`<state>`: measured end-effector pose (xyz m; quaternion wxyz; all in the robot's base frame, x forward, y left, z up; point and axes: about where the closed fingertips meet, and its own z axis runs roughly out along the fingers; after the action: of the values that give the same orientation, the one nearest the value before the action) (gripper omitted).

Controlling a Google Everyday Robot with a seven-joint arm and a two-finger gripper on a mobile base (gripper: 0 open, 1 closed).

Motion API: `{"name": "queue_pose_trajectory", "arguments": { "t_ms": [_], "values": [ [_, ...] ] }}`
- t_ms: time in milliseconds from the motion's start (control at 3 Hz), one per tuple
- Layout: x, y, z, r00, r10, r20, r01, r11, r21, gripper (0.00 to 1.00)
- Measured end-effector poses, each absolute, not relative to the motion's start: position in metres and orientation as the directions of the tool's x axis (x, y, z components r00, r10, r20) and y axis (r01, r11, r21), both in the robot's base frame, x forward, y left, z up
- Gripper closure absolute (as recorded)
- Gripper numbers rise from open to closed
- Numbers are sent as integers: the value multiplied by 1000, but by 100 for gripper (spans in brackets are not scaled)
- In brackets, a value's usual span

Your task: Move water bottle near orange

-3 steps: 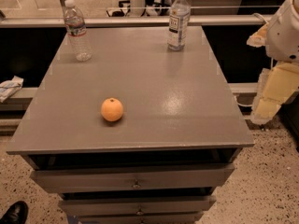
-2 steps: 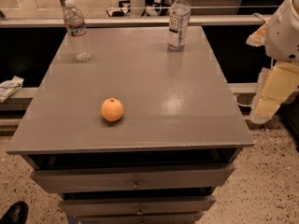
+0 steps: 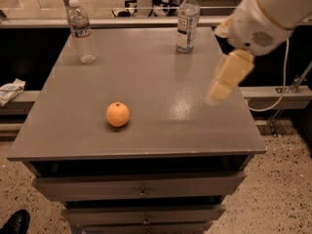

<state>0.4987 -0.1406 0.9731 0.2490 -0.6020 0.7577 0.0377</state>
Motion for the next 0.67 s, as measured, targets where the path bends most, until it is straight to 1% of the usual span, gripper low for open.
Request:
{"name": "queue_pose_trajectory", "arguments": {
  "t_ms": [333,667],
  "values": [
    [542,-75,973,-95,-825,-558,-936,265,-232,0],
    [563,-29,980,-67,-772,-632,-938,264,-223,0]
  ]
}}
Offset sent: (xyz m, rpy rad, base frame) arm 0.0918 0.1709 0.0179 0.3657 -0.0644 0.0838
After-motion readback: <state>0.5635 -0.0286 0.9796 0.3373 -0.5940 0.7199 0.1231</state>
